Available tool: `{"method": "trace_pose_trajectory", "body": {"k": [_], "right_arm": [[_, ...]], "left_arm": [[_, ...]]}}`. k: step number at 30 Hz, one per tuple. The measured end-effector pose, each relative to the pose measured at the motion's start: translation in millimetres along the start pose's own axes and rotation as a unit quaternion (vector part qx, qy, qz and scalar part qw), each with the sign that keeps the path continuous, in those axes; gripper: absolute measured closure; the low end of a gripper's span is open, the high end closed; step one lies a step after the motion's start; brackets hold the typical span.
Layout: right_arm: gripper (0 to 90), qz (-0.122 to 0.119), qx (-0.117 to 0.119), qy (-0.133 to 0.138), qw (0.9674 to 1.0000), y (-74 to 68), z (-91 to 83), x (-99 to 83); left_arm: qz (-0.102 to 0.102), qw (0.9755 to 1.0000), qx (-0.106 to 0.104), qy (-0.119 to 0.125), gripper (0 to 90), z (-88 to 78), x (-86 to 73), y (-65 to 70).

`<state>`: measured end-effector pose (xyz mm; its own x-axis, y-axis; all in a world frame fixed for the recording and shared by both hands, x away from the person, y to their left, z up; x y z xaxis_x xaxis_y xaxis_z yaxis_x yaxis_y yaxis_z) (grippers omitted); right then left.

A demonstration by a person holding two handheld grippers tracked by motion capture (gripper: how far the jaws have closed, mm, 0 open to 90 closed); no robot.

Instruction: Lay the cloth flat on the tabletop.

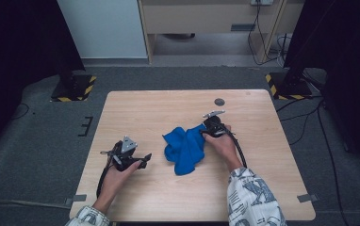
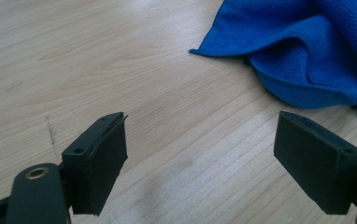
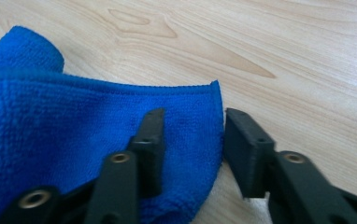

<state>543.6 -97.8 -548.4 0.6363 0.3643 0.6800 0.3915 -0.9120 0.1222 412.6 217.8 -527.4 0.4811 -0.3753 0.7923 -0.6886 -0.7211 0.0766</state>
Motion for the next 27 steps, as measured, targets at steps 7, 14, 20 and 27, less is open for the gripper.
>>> {"method": "trace_pose_trajectory", "body": {"k": [7, 14, 20, 27], "right_arm": [[83.2, -0.007, 0.008, -0.008, 0.9999, 3.3, -10.1, -8.4], [86.2, 0.002, 0.007, -0.002, 1.0, 9.4, -26.0, -27.2], [86.8, 0.0, 0.007, 0.001, 1.0, 12.1, -39.9, -42.6], [86.8, -0.002, 0.012, 0.01, 0.9999, 12.5, -48.0, -52.9]], "left_arm": [[-0.001, 1.0, -0.003, -0.005, 18.3, 2.0, -0.8, -0.1], [0.002, 0.9999, -0.015, -0.002, 24.2, 4.0, 0.9, 5.3], [0.009, 0.9996, -0.026, 0.002, 31.0, 6.2, 4.4, 14.2], [0.012, 0.9987, -0.05, -0.002, 35.2, 12.6, 6.1, 26.6]]}}
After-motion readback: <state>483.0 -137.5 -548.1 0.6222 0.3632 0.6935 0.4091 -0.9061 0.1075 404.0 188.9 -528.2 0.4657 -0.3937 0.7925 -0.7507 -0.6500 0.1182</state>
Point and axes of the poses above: each handheld gripper's, and its own axes: z roughly forward along the jaws, x roughly out of its top, y roughly to its right, the point moved 3 cm from there along z, roughly forward along the jaws, and after that the axes turned 11 degrees about -x, right-handed, at the moved point
